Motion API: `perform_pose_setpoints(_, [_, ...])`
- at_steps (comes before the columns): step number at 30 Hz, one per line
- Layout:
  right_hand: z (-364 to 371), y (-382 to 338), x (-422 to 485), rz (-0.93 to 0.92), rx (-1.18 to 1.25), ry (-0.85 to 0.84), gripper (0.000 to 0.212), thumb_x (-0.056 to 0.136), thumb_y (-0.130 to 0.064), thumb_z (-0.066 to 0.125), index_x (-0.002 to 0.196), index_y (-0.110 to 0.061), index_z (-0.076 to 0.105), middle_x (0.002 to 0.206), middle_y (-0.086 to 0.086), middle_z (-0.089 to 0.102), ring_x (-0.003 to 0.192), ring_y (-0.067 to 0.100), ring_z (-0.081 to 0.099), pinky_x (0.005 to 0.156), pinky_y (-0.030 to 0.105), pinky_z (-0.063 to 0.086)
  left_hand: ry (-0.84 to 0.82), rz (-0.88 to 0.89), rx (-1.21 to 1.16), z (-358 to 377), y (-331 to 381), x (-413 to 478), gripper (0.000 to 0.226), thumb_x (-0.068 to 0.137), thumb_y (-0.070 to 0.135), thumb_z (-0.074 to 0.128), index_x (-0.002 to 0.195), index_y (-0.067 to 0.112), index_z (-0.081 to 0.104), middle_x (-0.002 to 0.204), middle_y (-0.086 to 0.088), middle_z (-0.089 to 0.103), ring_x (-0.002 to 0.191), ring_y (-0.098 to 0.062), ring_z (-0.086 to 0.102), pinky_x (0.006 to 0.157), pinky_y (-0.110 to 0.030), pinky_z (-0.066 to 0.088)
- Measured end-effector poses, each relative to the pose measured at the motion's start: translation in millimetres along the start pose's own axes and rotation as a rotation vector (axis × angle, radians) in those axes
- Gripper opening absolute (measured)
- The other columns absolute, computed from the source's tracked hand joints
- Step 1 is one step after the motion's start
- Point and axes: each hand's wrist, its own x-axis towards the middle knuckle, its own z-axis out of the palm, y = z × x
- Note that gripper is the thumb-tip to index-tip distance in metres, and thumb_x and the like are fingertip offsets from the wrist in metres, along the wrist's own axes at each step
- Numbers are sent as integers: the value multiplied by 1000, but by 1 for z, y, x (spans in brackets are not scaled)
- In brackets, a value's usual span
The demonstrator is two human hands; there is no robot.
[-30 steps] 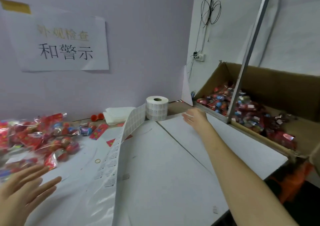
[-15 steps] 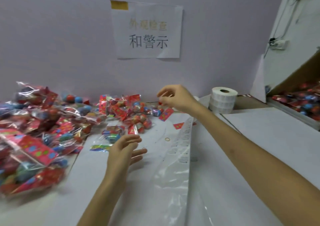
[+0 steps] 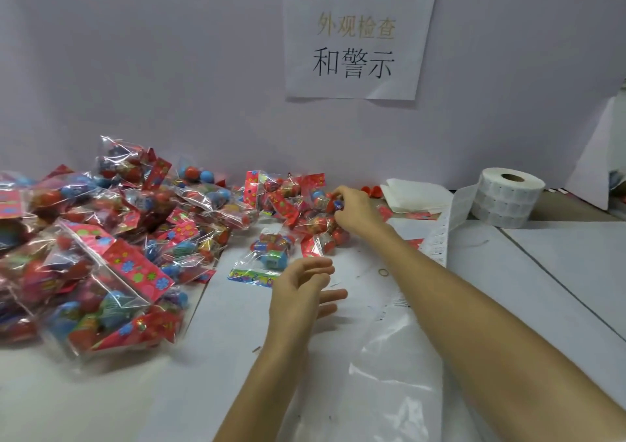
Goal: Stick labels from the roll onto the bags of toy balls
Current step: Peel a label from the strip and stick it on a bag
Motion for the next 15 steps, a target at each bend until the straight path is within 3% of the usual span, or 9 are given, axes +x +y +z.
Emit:
perform_pose_setpoints(4, [-17,-4,-8,9,57,68,30,92,-14,59,120,-19,69,113,7,71,99,26,66,78,35,55,-8,-5,-6,0,1,-1,26,100,1,51,108,15,70,113,-4,73,83,-24,78,73,-30,59])
perform_pose_setpoints(8, [-48,-16,-31,6,210,135,17,96,-24,57,94,-18,72,89,2,72,85,24,66,75,39,57,-21,1,-57,0,4,-3,19,101,10,57,113,19,68,114,-3,73,84,-23,78,73,-29,58])
perform_pose_setpoints(12, [-75,-26,-80,-75,418,211,12,96,-27,63,88,-22,71,80,-12,68,77,3,63,62,14,44,-42,69,-117,1,6,-4,23,97,26,67,119,22,68,112,-1,76,89,-23,78,77,-31,58])
perform_pose_setpoints(15, [-76,-30,-127,-205,402,341,5,90,-28,72,95,-25,73,84,-17,69,82,-4,62,65,5,42,-60,155,-148,2,8,-5,48,83,46,72,127,27,63,112,7,77,99,-19,76,83,-32,60])
